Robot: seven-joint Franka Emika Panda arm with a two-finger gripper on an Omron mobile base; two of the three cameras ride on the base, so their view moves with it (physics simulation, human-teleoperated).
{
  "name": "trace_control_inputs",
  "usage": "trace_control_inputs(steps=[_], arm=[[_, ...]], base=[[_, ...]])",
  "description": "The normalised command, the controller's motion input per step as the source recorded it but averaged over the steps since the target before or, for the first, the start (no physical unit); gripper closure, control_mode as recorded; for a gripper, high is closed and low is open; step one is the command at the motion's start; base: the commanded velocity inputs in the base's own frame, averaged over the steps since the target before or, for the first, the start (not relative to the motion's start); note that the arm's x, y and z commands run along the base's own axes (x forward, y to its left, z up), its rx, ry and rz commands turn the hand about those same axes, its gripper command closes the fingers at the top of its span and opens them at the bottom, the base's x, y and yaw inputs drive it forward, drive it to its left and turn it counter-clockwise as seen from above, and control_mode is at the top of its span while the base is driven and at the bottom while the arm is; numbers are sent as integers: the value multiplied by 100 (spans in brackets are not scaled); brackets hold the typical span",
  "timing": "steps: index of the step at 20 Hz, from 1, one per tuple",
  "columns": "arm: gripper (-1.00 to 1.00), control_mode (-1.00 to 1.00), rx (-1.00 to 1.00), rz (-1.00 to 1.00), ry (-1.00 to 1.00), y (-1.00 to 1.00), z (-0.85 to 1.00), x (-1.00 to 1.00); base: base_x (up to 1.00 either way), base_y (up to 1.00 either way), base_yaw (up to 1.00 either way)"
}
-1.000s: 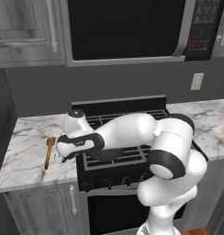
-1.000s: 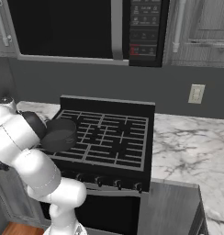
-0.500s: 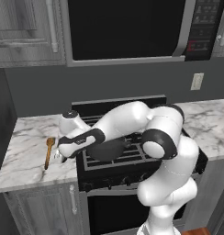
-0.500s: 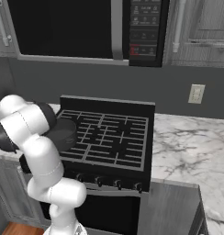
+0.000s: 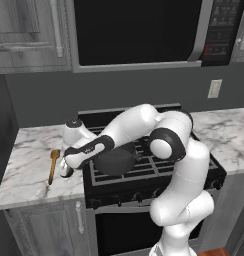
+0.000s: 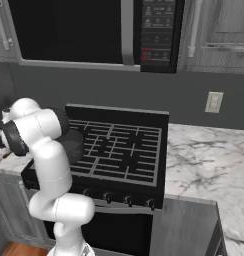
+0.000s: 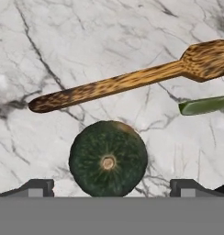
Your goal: Put the squash and lemon wedge in the pot. Retrieve the spatula and lightly stir the vegetables in the pot.
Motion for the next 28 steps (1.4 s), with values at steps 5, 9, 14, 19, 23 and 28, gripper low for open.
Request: trace_control_inputs(steps=[5, 9, 14, 19, 23, 28], arm=[[-100, -100, 0, 0, 0, 9, -15, 0], [-100, -100, 0, 0, 0, 10, -8, 0], [-100, -100, 0, 0, 0, 7, -12, 0], [-100, -100, 0, 0, 0, 0, -18, 8], [-100, -100, 0, 0, 0, 0, -7, 14], [-100, -100, 0, 0, 3, 0, -8, 6]], base=[[0, 0, 0], [0, 0, 0], [0, 0, 0], [0, 0, 0], [0, 0, 0], [0, 0, 0]])
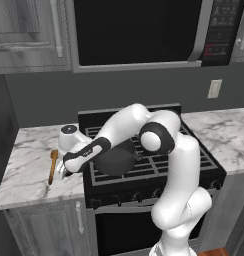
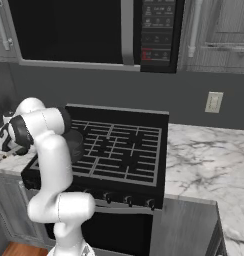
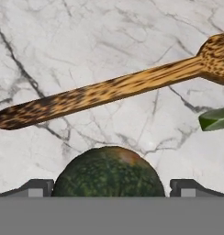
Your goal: Put the squash and lemon wedge in the pot. Retrieve the spatula and lightly stir the vegetables in the pot.
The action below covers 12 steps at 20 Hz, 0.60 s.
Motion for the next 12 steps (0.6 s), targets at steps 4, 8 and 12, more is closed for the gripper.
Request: trace_control_inputs(steps=[4, 8, 12], arm=[[100, -100, 0, 0, 11, 0, -13, 0], [100, -100, 0, 0, 5, -1, -8, -4], [100, -100, 1, 0, 0, -13, 7, -24]], base=[[0, 0, 0], [0, 0, 0], [0, 0, 0]])
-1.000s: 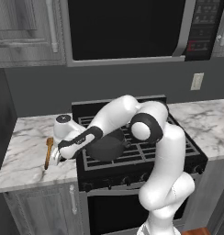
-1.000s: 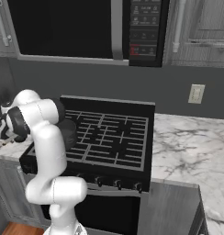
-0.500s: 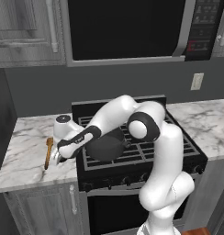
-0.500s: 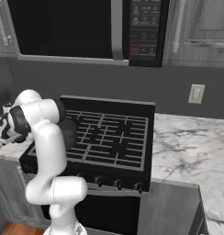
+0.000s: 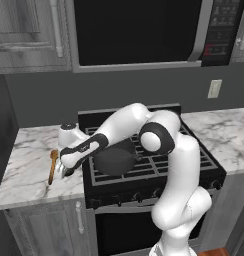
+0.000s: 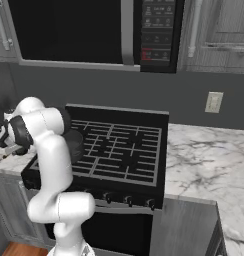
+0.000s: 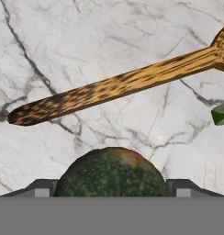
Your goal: Put the squash and lemon wedge in the pot. Retrieve the spatula and lightly stir the vegetables in the pot.
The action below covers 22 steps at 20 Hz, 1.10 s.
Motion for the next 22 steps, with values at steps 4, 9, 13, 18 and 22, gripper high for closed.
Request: trace_control_inputs(steps=[4, 9, 13, 18, 22], arm=[[100, -100, 1, 0, -13, -12, 24, -61], [100, -100, 0, 0, -11, 0, 27, -56], [100, -100, 1, -2, 0, -17, 56, -27], [100, -100, 0, -16, 0, -24, 67, -15], [100, -100, 0, -33, -4, -45, 39, -23]], base=[[0, 0, 0], [0, 0, 0], [0, 0, 0], [0, 0, 0], [0, 0, 0]])
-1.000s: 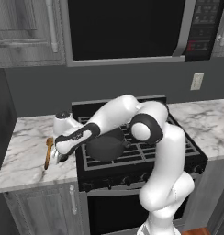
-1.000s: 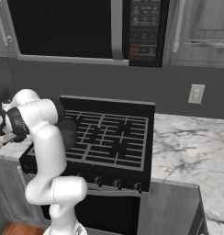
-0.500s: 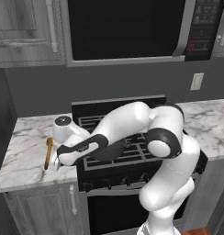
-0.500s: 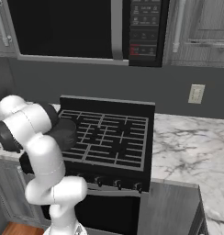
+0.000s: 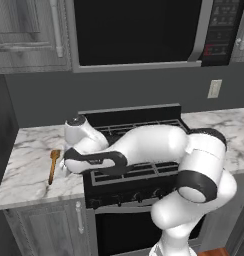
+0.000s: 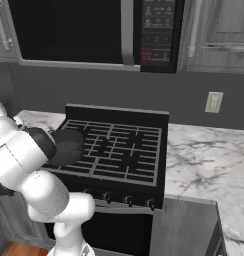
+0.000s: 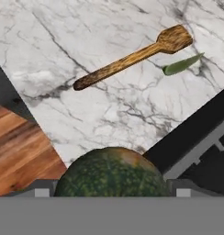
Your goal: Put the squash and lemon wedge in the pot. Retrieve the spatula and lightly stir the vegetables in the pot.
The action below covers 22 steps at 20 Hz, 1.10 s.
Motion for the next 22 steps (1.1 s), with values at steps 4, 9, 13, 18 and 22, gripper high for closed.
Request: trace_control_inputs(steps=[4, 9, 13, 18, 22], arm=[[100, -100, -1, -43, -21, -48, 12, -18], [100, -100, -1, -37, -21, -46, 23, -11], [100, -100, 0, -30, -5, -57, 39, 0], [100, -100, 1, -29, 0, -63, 44, 0], [100, -100, 2, -20, 0, -74, 13, 12]], base=[[0, 0, 0], [0, 0, 0], [0, 0, 0], [0, 0, 0], [0, 0, 0]])
